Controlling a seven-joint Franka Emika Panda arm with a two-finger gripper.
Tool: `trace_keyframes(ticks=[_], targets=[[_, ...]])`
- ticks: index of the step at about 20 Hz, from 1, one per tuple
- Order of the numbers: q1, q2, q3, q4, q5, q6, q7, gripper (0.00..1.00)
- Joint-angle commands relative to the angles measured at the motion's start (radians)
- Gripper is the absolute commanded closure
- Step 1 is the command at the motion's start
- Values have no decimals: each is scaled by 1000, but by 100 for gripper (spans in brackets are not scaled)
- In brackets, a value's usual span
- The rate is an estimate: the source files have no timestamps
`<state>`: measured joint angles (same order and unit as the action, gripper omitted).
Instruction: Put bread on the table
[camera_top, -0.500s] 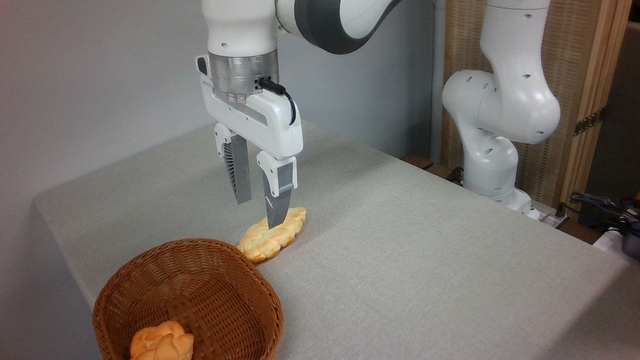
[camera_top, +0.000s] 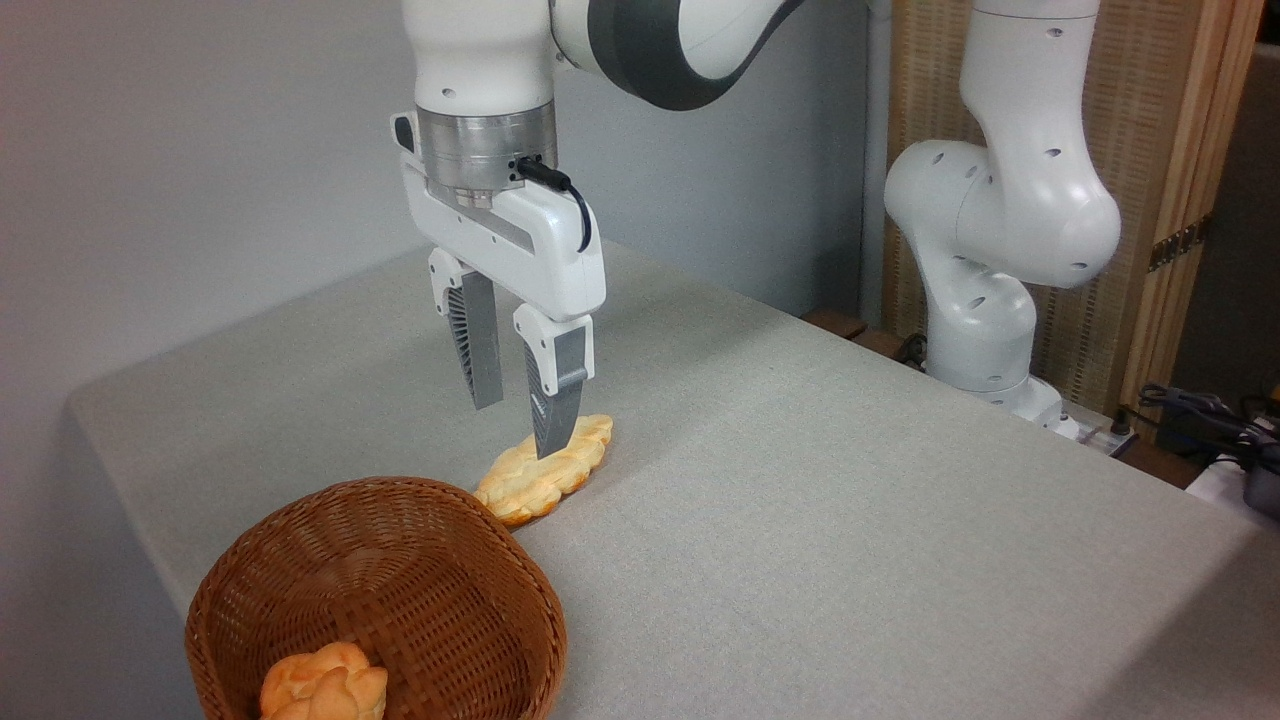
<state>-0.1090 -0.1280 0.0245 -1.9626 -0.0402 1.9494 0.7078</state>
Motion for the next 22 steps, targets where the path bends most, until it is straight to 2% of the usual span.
trace_keyframes(ticks=[1, 10, 14, 22], targets=[[-6, 8, 8, 18, 5, -6, -1, 0], [-4, 25, 9, 27, -6, 26, 6, 0], [-4, 41, 37, 25, -15, 130, 6, 0], [-4, 152, 40, 27, -39, 433, -4, 0]])
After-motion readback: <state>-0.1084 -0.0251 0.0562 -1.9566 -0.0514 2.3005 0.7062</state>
